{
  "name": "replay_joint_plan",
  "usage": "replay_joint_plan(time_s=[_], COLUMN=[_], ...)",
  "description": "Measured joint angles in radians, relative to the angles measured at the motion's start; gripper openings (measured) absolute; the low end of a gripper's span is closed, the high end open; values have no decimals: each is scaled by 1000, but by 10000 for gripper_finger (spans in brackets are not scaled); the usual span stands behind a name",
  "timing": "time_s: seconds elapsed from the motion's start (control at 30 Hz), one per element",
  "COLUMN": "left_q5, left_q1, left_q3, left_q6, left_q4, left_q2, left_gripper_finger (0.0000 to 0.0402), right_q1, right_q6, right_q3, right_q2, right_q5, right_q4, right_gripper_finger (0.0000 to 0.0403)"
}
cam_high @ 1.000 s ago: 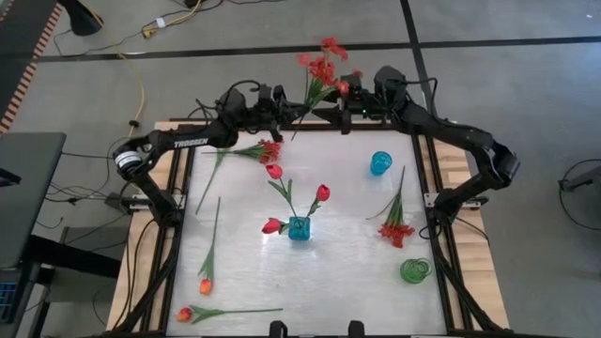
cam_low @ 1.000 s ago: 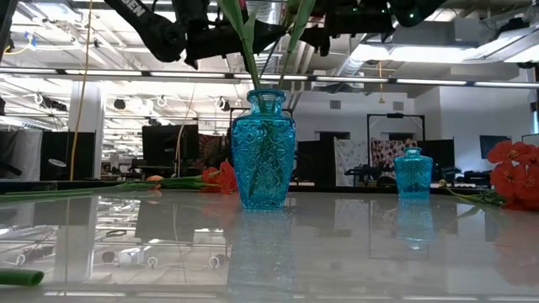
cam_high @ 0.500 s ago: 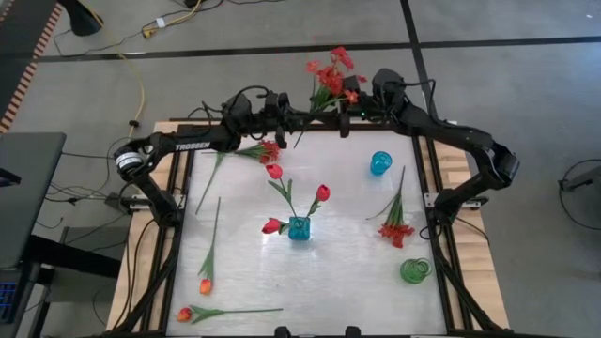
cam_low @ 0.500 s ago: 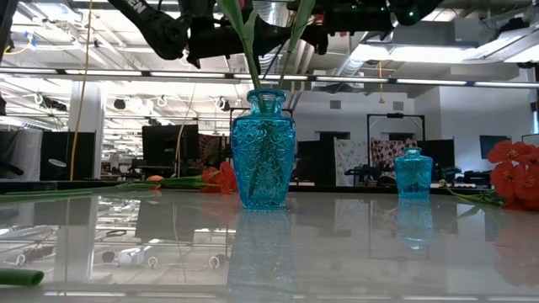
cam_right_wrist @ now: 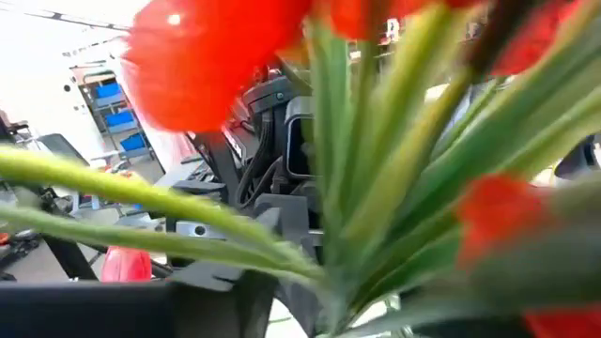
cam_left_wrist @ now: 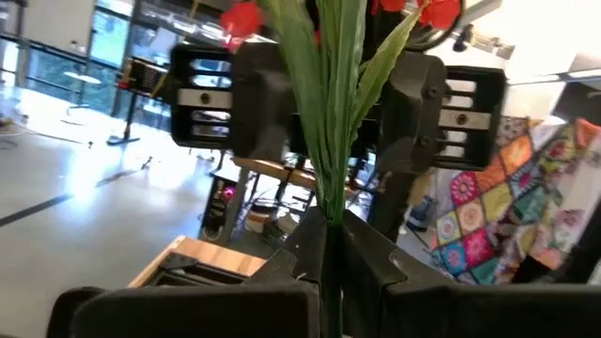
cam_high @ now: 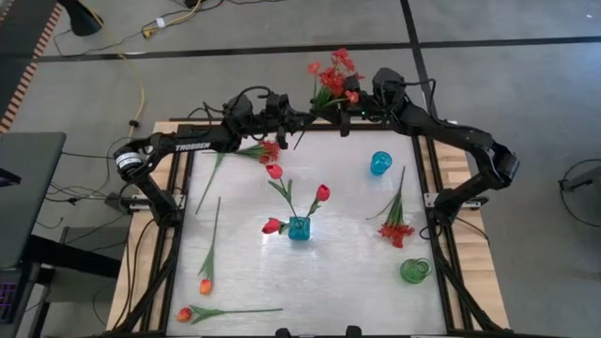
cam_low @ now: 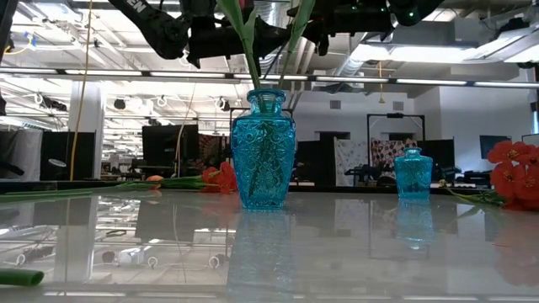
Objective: Sort flowers into vase by color
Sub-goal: Put the bottom orange flowers into the top blue vase
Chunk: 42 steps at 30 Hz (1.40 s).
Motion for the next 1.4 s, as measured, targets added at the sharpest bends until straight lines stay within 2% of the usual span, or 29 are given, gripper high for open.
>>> replay_joint_plan(time_s=[0.1,0.33,0.43,0.6,0.77,0.93,1.23,1.4], left_q5=[-13,-12,8,106,210,248,258,251], left_q1=[-1,-1,17,93,180,236,254,254], left_q3=[0,0,0,0,0,0,0,0], left_q6=[-1,-17,-22,-51,-51,-19,2,3], left_q4=[3,8,5,-70,-218,-359,-409,-422], left_q2=[0,0,-3,-44,-91,-127,-138,-138], left_gripper_finger=[24,99,127,153,157,158,158,158], right_q1=[0,-13,-42,-125,-234,-319,-389,-389], right_q6=[5,5,8,5,-114,-244,-257,-257], right_q3=[0,0,0,0,1,-3,-151,-222], right_q2=[0,0,-11,-88,-195,-278,-479,-557], right_q5=[1,0,-2,-4,3,35,127,190], right_q4=[0,-2,-16,-122,-410,-732,-825,-861], right_gripper_finger=[151,35,34,45,43,35,37,37])
